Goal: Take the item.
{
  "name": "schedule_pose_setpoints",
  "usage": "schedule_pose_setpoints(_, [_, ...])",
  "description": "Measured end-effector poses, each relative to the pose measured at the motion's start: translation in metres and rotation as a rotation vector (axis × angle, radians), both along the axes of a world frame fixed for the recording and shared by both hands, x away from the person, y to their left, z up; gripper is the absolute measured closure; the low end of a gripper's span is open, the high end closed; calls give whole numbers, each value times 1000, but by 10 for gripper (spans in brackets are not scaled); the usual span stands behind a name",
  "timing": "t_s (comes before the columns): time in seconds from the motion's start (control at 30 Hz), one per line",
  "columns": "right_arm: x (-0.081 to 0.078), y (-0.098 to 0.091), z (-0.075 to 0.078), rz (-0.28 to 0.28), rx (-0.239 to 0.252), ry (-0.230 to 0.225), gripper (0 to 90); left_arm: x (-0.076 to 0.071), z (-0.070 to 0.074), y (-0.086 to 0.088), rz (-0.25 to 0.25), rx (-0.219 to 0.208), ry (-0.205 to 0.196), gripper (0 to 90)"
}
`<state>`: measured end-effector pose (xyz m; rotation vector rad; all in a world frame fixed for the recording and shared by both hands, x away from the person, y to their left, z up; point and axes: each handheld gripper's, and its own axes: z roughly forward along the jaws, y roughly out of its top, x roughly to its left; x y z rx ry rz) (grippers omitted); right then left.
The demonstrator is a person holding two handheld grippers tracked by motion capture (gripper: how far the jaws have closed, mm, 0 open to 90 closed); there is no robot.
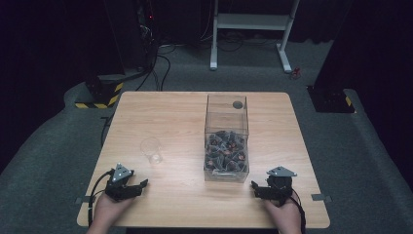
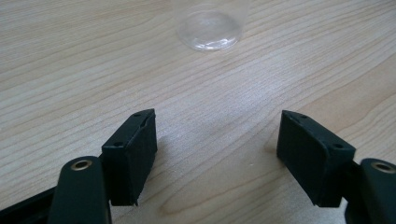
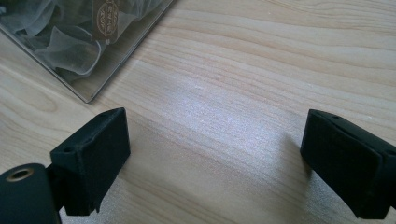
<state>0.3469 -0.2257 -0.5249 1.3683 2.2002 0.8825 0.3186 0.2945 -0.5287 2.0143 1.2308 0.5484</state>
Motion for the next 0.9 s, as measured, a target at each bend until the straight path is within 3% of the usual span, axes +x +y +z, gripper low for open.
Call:
schedule_pose_setpoints(0.77, [0, 0, 0, 0, 0, 0, 81, 1, 0, 3, 5, -16, 0, 304])
schedule_pose_setpoints(0.9, [0, 0, 0, 1, -1, -1, 82, 0, 1, 4, 2, -40, 7, 321])
